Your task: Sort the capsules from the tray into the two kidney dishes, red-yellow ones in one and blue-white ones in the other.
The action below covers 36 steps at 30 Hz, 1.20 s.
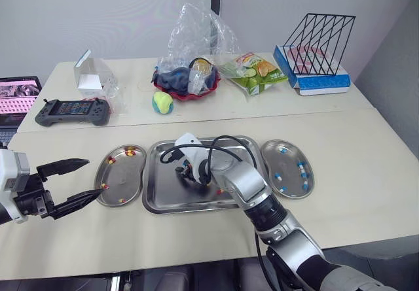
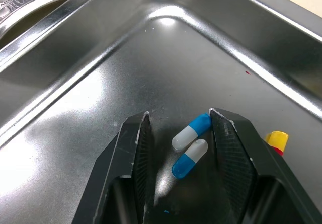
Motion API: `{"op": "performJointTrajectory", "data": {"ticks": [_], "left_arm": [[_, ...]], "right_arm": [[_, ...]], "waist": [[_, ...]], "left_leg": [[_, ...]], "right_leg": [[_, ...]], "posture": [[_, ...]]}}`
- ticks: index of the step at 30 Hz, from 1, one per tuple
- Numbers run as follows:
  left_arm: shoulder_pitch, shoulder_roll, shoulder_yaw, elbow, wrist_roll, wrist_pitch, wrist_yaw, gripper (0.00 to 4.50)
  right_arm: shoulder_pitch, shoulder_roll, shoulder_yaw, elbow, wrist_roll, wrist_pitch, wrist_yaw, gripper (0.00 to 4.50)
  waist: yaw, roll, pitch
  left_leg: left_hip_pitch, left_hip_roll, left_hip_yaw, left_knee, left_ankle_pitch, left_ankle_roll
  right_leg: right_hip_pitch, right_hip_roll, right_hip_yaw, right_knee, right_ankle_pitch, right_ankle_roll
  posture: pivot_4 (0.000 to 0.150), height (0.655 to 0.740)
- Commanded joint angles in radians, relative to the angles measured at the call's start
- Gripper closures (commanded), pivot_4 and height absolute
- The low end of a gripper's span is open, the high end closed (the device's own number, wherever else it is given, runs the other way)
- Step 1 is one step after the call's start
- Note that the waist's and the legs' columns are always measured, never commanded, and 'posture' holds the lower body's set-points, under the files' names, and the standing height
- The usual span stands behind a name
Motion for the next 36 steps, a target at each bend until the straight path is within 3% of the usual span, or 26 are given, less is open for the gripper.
{"op": "performJointTrajectory", "data": {"ticks": [1,3,21,24,36], "left_arm": [[-0.005,0.002,0.012,-0.007,-0.005,-0.007,0.005,0.00],[-0.006,0.002,0.011,-0.007,-0.005,-0.007,0.005,0.00],[-0.011,-0.001,0.005,-0.012,-0.007,-0.005,0.013,0.00],[-0.010,-0.003,0.005,-0.015,-0.006,-0.006,0.015,0.00],[-0.003,-0.012,0.019,-0.024,-0.019,-0.004,0.027,0.00]], "right_arm": [[0.011,0.009,-0.004,-0.012,0.001,0.009,-0.003,3.03],[0.010,0.009,-0.003,-0.011,-0.001,0.007,-0.003,3.70],[0.003,0.008,0.011,-0.001,-0.001,-0.014,0.022,3.70],[0.004,0.010,0.011,-0.002,0.000,-0.015,0.025,4.45],[-0.011,0.027,-0.066,-0.016,0.036,-0.031,0.035,4.45]], "waist": [[0.000,0.000,0.000],[-0.001,0.000,0.000],[-0.006,0.000,0.000],[-0.006,0.000,0.000],[-0.006,0.000,0.000]], "left_leg": [[0.000,0.000,0.000,0.000,0.000,0.000],[0.000,0.000,0.000,0.000,0.000,0.000],[0.000,0.000,0.000,0.000,0.000,0.000],[0.000,0.000,0.000,0.000,0.000,0.000],[0.000,0.000,0.000,0.000,0.000,0.000]], "right_leg": [[0.000,0.000,0.000,0.000,0.000,0.000],[0.000,0.000,0.000,0.000,0.000,0.000],[0.000,0.000,0.000,0.000,0.000,0.000],[0.000,0.000,0.000,0.000,0.000,0.000],[0.000,0.000,0.000,0.000,0.000,0.000]], "posture": [[0.150,0.7400],[0.150,0.7400],[0.150,0.7400],[0.150,0.7400],[0.150,0.7400]]}}
